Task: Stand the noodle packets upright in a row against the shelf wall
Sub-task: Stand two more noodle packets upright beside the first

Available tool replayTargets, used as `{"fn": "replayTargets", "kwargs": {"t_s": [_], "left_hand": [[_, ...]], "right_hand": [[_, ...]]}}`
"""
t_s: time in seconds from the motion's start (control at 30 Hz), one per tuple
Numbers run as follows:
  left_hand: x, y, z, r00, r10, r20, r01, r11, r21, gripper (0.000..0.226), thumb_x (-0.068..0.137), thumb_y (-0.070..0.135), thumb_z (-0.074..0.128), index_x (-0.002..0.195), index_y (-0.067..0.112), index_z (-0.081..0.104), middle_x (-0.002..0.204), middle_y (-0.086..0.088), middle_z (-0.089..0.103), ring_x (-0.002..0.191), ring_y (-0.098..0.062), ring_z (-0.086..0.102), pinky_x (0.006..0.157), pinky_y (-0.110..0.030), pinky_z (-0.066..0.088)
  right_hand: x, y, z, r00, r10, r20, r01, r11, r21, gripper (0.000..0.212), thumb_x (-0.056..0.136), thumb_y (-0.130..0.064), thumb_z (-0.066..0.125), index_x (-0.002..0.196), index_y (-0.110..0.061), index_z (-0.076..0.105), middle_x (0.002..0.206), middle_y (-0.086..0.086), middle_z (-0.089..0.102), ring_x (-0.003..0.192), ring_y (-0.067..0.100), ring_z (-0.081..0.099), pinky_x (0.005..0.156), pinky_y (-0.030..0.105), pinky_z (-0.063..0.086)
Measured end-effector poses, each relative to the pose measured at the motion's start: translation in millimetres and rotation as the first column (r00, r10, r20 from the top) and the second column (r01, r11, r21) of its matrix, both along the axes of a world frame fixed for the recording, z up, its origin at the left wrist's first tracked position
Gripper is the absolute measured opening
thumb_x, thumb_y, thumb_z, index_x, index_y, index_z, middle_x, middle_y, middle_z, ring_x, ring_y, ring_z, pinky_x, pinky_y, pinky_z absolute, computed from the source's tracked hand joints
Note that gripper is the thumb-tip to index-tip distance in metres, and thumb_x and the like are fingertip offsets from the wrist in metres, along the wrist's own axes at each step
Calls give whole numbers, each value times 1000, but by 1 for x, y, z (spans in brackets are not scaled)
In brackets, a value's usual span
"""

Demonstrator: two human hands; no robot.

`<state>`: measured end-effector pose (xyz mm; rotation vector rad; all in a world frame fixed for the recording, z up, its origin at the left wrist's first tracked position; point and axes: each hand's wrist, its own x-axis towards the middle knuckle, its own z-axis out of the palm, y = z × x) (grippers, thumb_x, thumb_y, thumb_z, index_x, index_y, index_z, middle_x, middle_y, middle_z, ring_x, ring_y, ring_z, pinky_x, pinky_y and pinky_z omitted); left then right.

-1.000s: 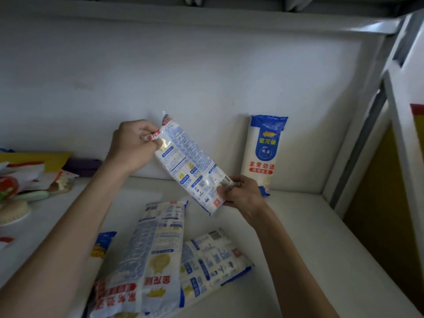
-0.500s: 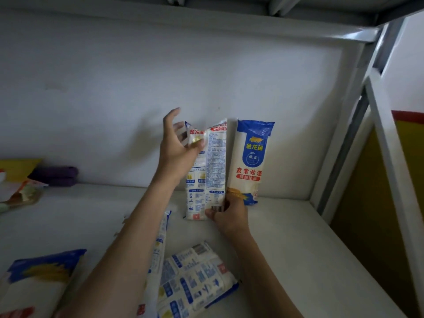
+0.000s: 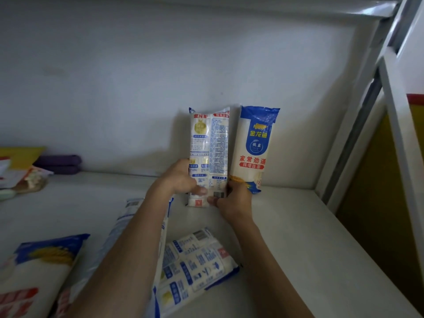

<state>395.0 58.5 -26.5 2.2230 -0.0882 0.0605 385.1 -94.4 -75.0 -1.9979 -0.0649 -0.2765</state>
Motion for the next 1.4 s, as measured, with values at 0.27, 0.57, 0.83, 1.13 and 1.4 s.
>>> {"fn": "replayTargets", "kwargs": {"t_s": [0.27,0.57,0.83,1.13,1.4], "left_hand": [[15,-3,-15,988,132,81,-114,973,-199,51,60,-3,88,106,11,72,102,-2,75,91,-17,72,88,-42,57],[22,-8,-25,967,183,178,-125,947,-295,54,62,-6,87,110,8,66,106,-6,74,92,-17,71,80,-31,58],[16,-7,-29,949,315,21,-315,948,53,33,54,19,95,80,13,76,85,-2,76,74,-9,66,60,-18,48],[24,-14,-36,910,380,167,-389,921,27,26,59,17,92,77,6,77,78,-7,76,70,-13,70,53,-25,52],[25,-17,-39,901,387,194,-404,913,53,27,60,18,88,83,10,76,79,-8,74,77,-21,71,59,-30,54]], "right_hand": [[2,3,11,996,-80,41,82,995,-60,22,77,4,63,98,2,69,98,14,72,91,28,68,72,24,50],[2,5,12,995,-89,55,91,995,-45,25,80,7,59,103,6,68,106,19,70,99,33,66,75,23,46],[5,9,10,988,-156,-21,155,987,-50,28,79,0,64,107,7,67,108,22,69,101,35,65,75,24,48],[0,14,12,995,-90,-36,92,995,38,36,83,-3,63,118,3,66,119,19,67,113,34,61,86,25,47],[0,13,12,996,-39,-76,39,999,-4,37,80,-1,60,116,2,67,118,17,68,113,33,61,86,25,48]]}}
